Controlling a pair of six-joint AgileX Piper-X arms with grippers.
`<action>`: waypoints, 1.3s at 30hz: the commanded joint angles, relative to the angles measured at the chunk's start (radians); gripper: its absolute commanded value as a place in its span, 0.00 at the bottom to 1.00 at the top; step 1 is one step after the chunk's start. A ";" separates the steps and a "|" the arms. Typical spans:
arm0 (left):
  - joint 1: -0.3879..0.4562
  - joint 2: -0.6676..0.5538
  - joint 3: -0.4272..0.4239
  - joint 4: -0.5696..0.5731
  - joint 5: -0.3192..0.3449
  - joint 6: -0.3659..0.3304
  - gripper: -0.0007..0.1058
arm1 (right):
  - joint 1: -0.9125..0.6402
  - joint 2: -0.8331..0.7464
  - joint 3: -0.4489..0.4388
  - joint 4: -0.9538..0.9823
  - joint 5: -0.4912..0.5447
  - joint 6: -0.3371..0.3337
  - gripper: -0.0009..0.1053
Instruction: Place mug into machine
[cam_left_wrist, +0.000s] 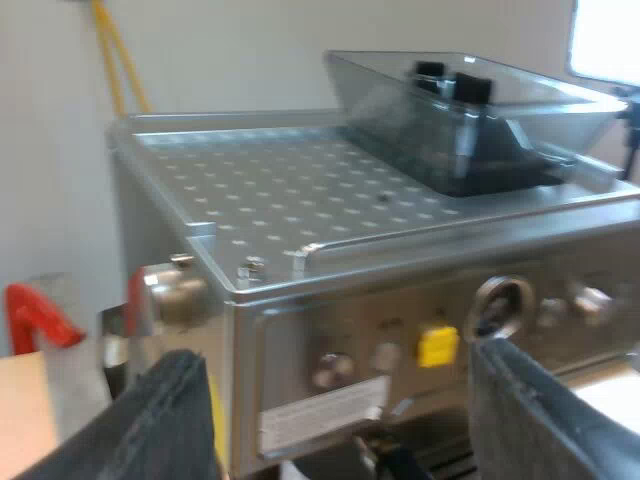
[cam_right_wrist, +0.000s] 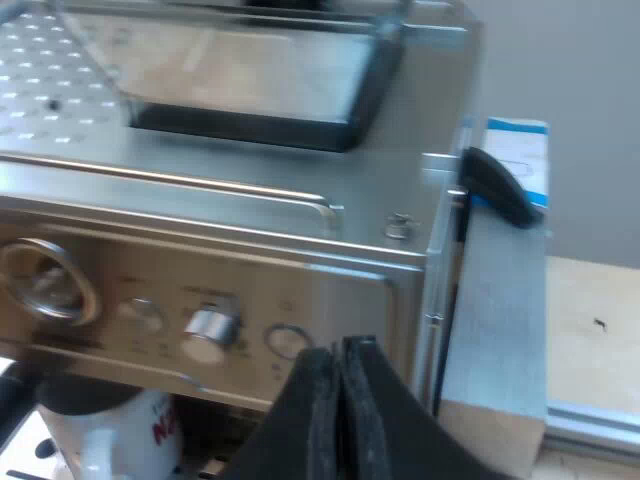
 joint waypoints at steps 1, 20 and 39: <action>0.002 0.070 -0.057 0.041 -0.071 -0.007 0.56 | -0.096 -0.031 -0.003 0.031 -0.084 -0.011 0.01; 0.076 0.227 -0.214 0.049 -0.205 0.058 0.56 | -0.771 -0.049 -0.005 0.171 -0.554 -0.011 0.47; 0.074 0.013 -0.222 0.296 -0.213 0.193 0.56 | -0.927 -0.213 -0.005 0.266 -0.638 -0.045 0.47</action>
